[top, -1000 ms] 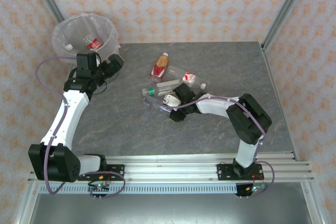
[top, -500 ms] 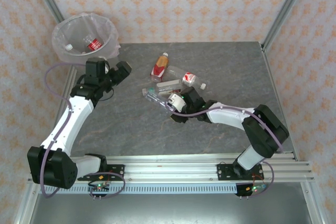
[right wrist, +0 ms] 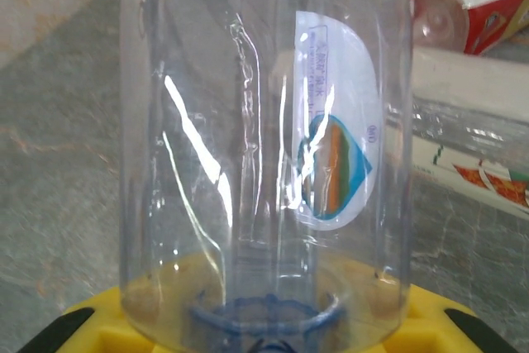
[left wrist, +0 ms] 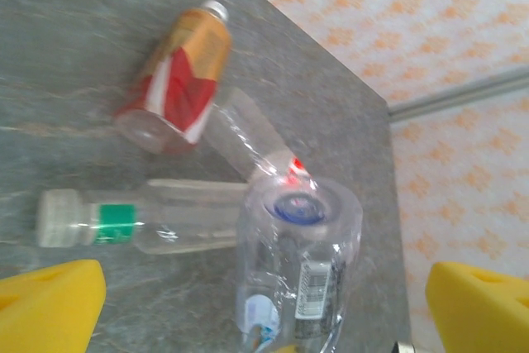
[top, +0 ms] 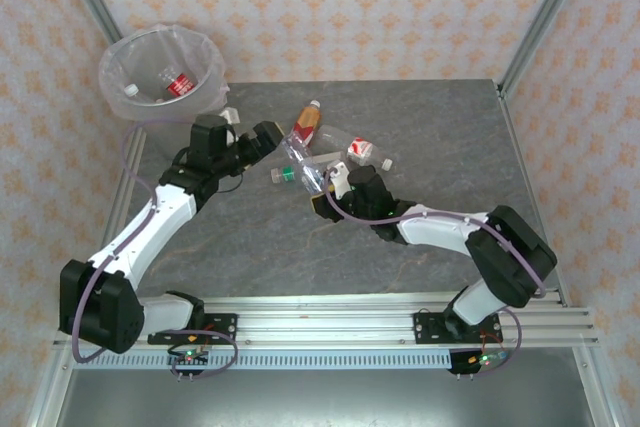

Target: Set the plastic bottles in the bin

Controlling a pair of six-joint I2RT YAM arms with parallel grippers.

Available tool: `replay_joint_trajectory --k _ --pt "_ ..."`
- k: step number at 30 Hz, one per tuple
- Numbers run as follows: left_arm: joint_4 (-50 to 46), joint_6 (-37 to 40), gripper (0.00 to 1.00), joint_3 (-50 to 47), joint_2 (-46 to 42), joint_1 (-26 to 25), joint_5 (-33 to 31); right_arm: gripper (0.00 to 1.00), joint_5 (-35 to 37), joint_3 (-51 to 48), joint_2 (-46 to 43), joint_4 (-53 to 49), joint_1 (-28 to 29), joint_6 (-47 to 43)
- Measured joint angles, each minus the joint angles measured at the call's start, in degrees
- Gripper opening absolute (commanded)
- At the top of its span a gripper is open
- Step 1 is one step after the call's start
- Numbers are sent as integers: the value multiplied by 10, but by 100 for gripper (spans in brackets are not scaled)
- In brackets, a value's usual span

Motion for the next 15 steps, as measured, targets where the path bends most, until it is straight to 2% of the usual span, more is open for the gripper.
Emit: replay_joint_trajectory --k 11,15 --pt "54 16 100 8 53 -37 42 0 -56 0 -21 45 0 49" --pt "58 26 96 14 56 -42 48 0 -70 0 -30 52 0 57"
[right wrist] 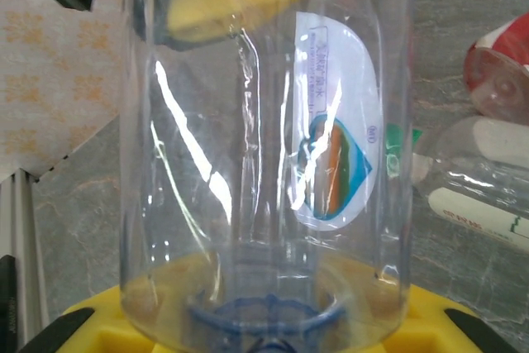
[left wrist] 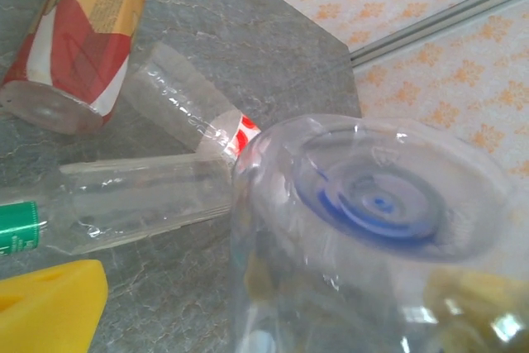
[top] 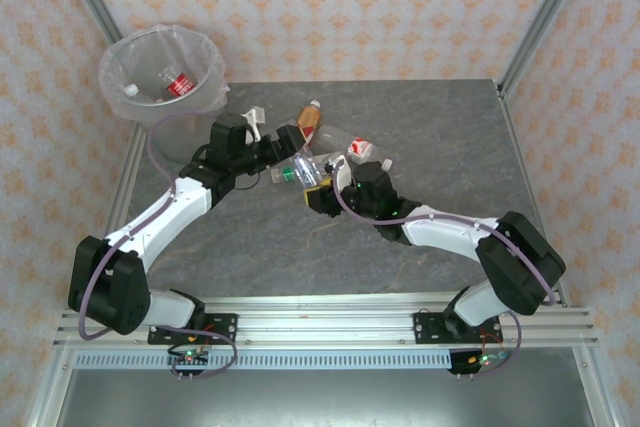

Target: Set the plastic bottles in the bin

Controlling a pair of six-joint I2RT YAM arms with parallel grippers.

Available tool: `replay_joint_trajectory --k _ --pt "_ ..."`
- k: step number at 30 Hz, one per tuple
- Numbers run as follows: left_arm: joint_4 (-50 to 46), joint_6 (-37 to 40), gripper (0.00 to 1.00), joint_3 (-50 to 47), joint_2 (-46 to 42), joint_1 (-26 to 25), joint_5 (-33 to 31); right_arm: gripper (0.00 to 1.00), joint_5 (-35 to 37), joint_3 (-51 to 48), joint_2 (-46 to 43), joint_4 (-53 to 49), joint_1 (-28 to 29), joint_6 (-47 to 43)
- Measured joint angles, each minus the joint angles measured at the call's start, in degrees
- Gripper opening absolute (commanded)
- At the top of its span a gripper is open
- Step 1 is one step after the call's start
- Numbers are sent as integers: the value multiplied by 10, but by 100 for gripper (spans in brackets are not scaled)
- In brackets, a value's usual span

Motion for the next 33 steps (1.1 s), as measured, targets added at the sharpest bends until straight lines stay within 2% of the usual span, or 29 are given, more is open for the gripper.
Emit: replay_joint_trajectory --k 3,8,14,24,33 --pt "3 9 91 9 3 -4 4 1 -9 0 -1 4 0 6" --pt "10 16 73 16 12 -11 10 2 -17 0 -1 14 0 15" --pt "22 23 58 24 18 -11 18 10 -17 0 -1 21 1 26" --pt "22 25 53 26 18 -12 13 47 -15 0 1 28 1 32" --pt "18 25 52 29 18 -12 1 72 -9 1 0 20 1 36"
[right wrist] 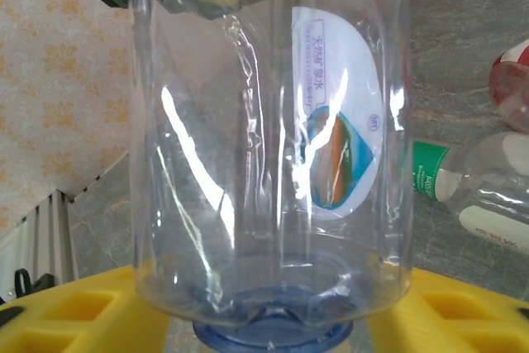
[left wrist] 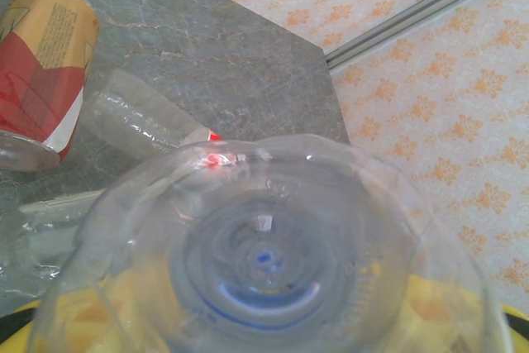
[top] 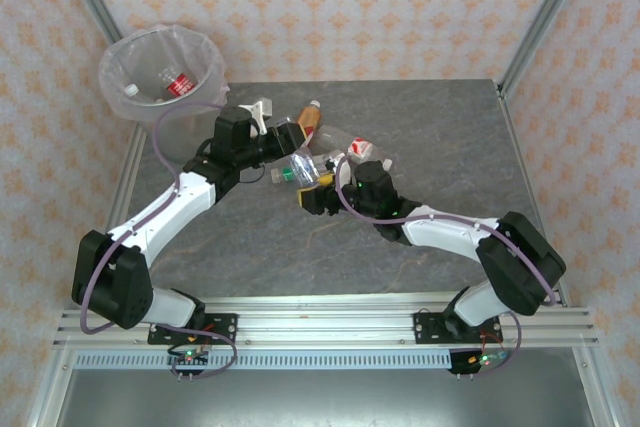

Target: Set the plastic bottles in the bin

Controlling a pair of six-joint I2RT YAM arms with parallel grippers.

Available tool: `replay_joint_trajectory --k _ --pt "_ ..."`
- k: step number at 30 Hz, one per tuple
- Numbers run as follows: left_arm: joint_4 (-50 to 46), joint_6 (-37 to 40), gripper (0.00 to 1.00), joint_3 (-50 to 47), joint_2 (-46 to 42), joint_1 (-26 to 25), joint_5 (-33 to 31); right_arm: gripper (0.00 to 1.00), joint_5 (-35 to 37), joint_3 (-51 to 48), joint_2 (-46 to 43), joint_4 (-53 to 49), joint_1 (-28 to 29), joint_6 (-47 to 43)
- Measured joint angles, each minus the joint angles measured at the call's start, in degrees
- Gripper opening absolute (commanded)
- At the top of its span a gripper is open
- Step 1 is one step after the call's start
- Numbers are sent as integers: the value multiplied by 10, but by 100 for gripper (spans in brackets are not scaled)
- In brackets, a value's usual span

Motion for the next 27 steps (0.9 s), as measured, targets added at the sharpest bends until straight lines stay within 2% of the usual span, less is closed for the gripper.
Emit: replay_joint_trajectory --k 2,3,4,10,19,27 --pt "-5 0 52 3 0 0 -7 87 4 0 0 -9 0 -3" --pt "-5 0 51 4 0 0 -10 97 7 0 -1 -14 0 -6" --pt "-8 0 51 6 0 0 -12 100 10 0 -2 -19 0 -5" --pt "-17 9 50 12 0 0 -35 99 39 -1 -36 -43 0 -15" --pt "-37 19 49 20 0 0 -52 99 119 -33 -88 -44 0 -37" --pt "-61 45 49 42 0 0 -78 99 246 -46 -97 -43 0 -39"
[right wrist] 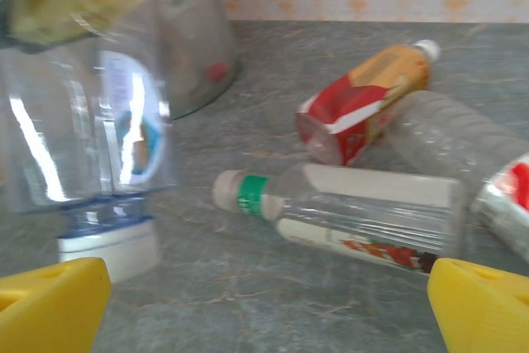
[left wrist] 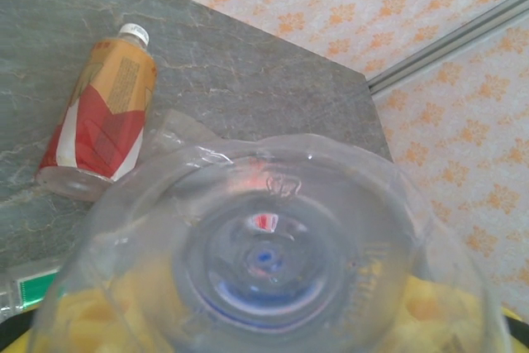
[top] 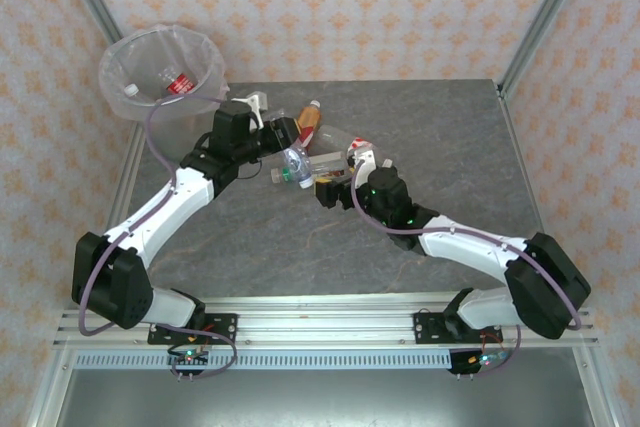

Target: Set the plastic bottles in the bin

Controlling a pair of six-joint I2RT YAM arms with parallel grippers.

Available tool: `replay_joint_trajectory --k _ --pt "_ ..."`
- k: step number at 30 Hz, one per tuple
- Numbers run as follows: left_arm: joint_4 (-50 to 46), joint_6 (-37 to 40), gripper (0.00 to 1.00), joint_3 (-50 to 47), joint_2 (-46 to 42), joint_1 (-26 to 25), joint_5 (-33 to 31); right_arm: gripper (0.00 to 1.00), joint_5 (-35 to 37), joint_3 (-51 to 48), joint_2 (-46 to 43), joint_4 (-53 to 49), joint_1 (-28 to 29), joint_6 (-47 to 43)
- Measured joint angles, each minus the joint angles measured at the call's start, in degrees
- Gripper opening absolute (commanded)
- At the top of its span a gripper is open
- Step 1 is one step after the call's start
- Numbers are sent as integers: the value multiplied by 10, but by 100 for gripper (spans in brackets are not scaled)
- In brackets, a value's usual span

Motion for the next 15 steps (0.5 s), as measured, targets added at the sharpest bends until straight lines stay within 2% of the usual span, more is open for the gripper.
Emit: replay_joint_trajectory --k 6,15 --pt "-23 16 49 14 0 1 -23 99 77 -6 0 -9 0 8" --pt "-89 56 49 70 0 16 -92 99 120 -6 4 -25 0 28"
